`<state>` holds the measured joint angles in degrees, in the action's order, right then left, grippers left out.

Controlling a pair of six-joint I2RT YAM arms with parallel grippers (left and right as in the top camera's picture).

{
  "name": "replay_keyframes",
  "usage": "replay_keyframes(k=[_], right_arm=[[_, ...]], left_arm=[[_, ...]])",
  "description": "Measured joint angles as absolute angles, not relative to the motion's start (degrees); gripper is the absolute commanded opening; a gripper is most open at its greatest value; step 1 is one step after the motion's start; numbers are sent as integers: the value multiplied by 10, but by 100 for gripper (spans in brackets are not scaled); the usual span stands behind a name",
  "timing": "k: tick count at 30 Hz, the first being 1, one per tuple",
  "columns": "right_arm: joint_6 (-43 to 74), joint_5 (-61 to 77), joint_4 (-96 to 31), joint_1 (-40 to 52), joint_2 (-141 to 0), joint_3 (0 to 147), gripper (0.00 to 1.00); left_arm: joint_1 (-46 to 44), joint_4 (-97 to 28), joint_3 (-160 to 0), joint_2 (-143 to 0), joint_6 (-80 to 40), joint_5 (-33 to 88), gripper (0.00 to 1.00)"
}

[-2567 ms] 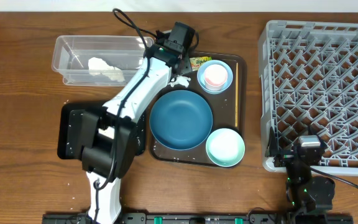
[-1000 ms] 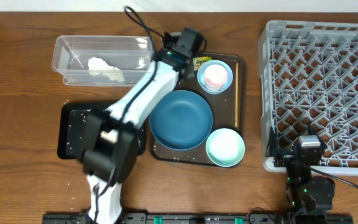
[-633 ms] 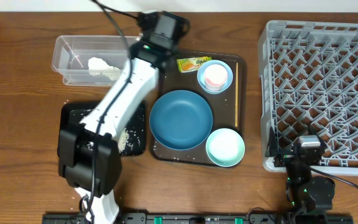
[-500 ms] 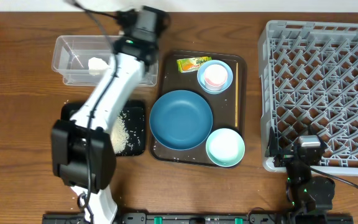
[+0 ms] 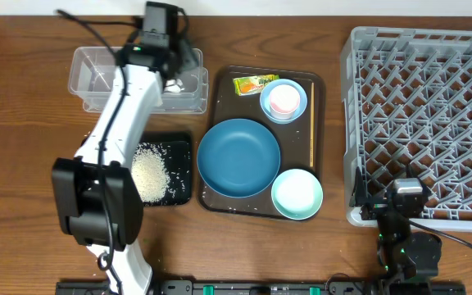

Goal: Sort waste into correct bins and load items into the dishwasher rack
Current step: 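Drop the tissue piece into the clear bin, then grasp the yellow snack wrapper on the brown tray with the left gripper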

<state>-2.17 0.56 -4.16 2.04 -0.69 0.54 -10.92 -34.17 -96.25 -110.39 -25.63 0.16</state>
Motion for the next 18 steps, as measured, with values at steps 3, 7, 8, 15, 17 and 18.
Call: replay_keyframes(k=[3,7,8,15,17,18], right_arm=[[-22,6,-42,20,-7,5,99],[-22,6,-42,20,-7,5,99],[-22,6,-42,20,-7,5,99],[-22,6,-42,20,-7,5,99],[-22,6,-42,20,-7,5,99],[-22,6,-42,20,-7,5,99]], left_arm=[[-156,-340,-962,-1104,-211,35,70],[-223,-324,-962,-1109,-182,29,75],[-233,-321,-962,-1111,-179,26,75],[-246,-310,-962,-1164,-190,10,75],[-243,-306,-962,-1184,-193,8,75],[-242,-302,-962,-1195,-194,8,75]])
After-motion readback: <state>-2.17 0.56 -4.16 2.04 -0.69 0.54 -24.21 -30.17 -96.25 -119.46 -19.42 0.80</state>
